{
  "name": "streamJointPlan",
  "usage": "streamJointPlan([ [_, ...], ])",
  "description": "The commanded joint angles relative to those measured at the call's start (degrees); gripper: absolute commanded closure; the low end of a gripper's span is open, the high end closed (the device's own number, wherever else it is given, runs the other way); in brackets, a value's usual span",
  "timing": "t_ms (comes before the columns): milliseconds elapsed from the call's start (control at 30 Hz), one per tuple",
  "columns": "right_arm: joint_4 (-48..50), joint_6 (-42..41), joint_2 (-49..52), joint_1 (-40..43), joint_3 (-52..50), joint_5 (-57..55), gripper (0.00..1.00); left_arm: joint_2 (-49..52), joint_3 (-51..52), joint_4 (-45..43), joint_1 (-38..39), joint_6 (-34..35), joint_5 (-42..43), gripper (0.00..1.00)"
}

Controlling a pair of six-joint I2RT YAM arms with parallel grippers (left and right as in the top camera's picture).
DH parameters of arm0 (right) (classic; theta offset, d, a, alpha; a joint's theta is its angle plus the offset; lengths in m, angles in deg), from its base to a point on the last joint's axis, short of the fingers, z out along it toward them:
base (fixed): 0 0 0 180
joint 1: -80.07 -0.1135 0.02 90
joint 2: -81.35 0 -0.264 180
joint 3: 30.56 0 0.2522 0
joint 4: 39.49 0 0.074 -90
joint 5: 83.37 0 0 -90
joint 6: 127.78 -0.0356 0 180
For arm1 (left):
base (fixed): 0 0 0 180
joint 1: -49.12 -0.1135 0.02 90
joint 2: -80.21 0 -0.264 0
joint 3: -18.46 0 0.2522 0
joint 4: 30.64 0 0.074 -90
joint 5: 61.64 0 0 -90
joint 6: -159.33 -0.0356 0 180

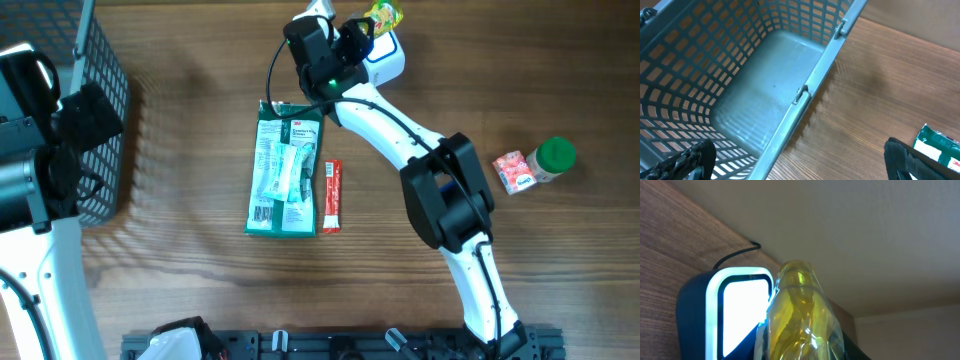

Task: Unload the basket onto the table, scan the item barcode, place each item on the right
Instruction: 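Lift the Vim bottle with the right gripper and hold it at the scanner, then carry the Vim bottle right and set it by the jar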

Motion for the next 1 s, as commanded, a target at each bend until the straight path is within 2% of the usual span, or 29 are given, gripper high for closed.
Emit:
streamJointPlan([
  [0,0.48,0.98,0.74,-0.09,0.70,-2.62,0.85,-0.09,-0.15,-0.15,-0.22,-0.68,0.11,0.00],
  [133,0.26,1.22,-0.24,-0.09,0.72,-8.98,0.82,-0.09,-0.15,-0.15,-0.22,-0.68,0.11,0.00],
  [233,-0.83,1.20,-3.87,-0.07,0.72,-12.11,0.88,-0.09,-0.15,-0.15,-0.22,-0.68,0.11,0.00],
  [300,-3.78,-0.42,-8.83,-0.09,0.72,-12.04,0.89,-0.09,-0.15,-0.15,-0.22,-0.68,0.11,0.00],
  [400,-11.87,-7.19,-17.29,-0.07,0.72,-9.25,0.87,-0.09,-0.15,-0.15,-0.22,-0.66,0.11,0.00],
  [533,-31.93,-24.09,-30.38,0.59,0.72,3.85,0.86,-0.09,-0.15,-0.15,-0.22,-0.68,0.11,0.00],
  [633,-48.04,-38.07,-38.38,4.52,0.72,25.03,0.85,-0.09,-0.15,-0.15,-0.22,-0.68,0.11,0.00],
  [700,-57.66,-43.60,-41.09,9.07,0.72,39.54,0.85,-0.09,-0.15,-0.15,-0.22,-0.68,0.11,0.00],
  [833,-70.47,-44.33,-40.68,17.55,-1.16,55.01,0.84,-0.09,-0.15,-0.15,-0.22,-0.66,0.11,0.00],
  [967,-68.96,-43.82,-40.50,23.61,-10.71,58.07,0.82,-0.09,-0.15,-0.15,-0.22,-0.68,0.11,0.00],
])
